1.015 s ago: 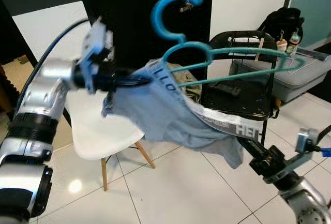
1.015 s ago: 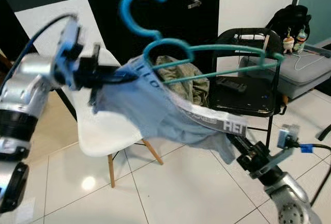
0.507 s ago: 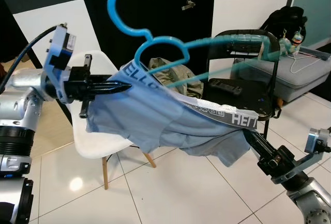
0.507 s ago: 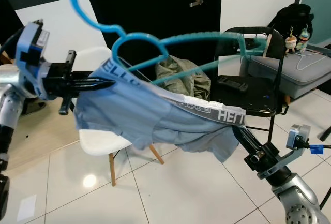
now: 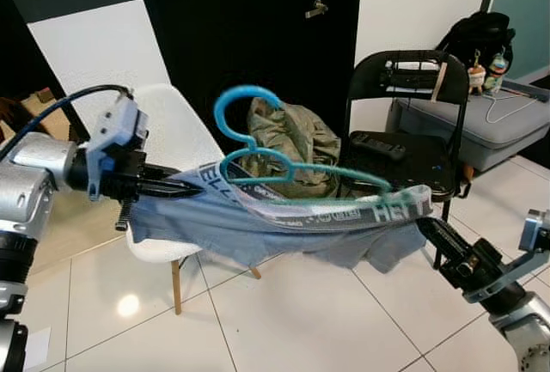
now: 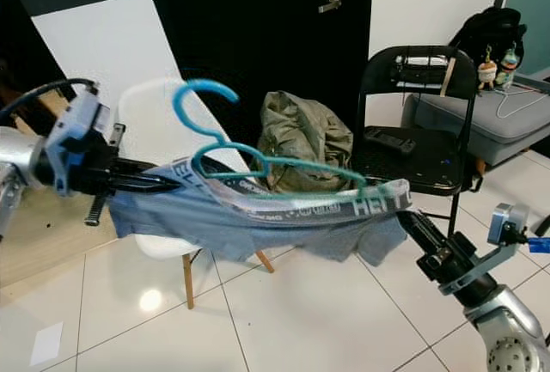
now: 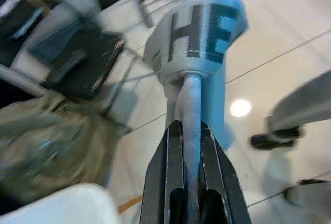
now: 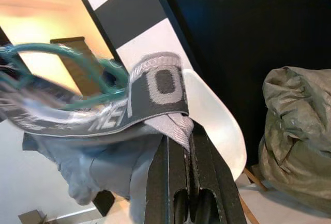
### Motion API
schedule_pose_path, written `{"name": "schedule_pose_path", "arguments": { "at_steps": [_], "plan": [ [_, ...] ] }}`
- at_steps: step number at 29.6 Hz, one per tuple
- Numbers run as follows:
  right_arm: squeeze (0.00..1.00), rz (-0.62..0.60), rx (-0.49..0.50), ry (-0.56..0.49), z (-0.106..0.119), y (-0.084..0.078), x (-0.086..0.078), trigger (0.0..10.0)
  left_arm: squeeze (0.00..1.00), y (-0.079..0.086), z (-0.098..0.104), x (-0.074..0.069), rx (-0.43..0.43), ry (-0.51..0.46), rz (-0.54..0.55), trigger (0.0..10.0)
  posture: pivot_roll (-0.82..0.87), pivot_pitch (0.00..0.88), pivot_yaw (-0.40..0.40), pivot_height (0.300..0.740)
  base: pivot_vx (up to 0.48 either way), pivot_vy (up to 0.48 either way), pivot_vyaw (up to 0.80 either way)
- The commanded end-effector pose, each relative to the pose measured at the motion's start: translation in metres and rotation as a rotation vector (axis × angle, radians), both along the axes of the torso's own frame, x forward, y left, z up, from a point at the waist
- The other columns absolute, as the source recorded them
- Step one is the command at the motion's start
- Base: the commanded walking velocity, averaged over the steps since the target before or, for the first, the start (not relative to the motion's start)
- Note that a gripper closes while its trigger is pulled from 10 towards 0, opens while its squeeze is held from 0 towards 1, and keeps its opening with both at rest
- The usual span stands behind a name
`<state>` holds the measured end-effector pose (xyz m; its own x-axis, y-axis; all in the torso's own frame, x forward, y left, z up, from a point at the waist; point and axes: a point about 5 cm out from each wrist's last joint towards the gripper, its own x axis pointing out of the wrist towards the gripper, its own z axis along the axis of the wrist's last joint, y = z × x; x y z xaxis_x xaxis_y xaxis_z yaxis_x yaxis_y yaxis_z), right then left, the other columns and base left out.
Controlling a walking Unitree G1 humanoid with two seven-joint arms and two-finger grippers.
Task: Hang hanger
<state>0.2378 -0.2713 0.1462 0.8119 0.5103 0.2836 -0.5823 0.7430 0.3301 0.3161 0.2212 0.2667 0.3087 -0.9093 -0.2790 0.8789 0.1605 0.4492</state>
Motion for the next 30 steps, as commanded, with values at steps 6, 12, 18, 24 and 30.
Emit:
{"name": "schedule_pose_path", "arguments": {
  "at_steps": [6,12,18,24,30],
  "plan": [
    [0.0,0.005,-0.017,-0.019,0.003,-0.003,-0.002,0.0,0.0,0.015,0.004,0.006,0.019,-0.053,0.157,0.0,-0.01,0.0,0.109,0.74,0.0,0.0,0.0],
    [0.0,-0.015,-0.025,-0.024,0.005,-0.009,-0.003,0.0,0.0,0.021,0.0,0.004,0.048,-0.044,0.173,0.0,-0.01,0.0,0.11,0.74,0.0,0.0,0.0],
    [0.0,-0.108,-0.059,-0.014,0.007,-0.029,-0.004,0.0,0.0,0.021,0.006,-0.011,-0.025,-0.021,0.063,0.0,0.0,0.0,0.106,0.74,0.0,0.0,0.0],
    [0.0,-0.171,-0.077,-0.013,0.012,-0.042,-0.001,0.0,0.0,0.02,0.009,-0.022,-0.057,0.024,-0.02,0.0,0.0,0.0,0.102,0.74,0.0,0.0,0.0],
    [0.0,-0.195,-0.104,-0.002,0.012,-0.046,0.002,0.0,0.0,0.018,0.011,-0.035,-0.088,0.095,-0.109,0.0,0.0,0.0,0.101,0.74,0.0,0.0,0.0]
  ]
}}
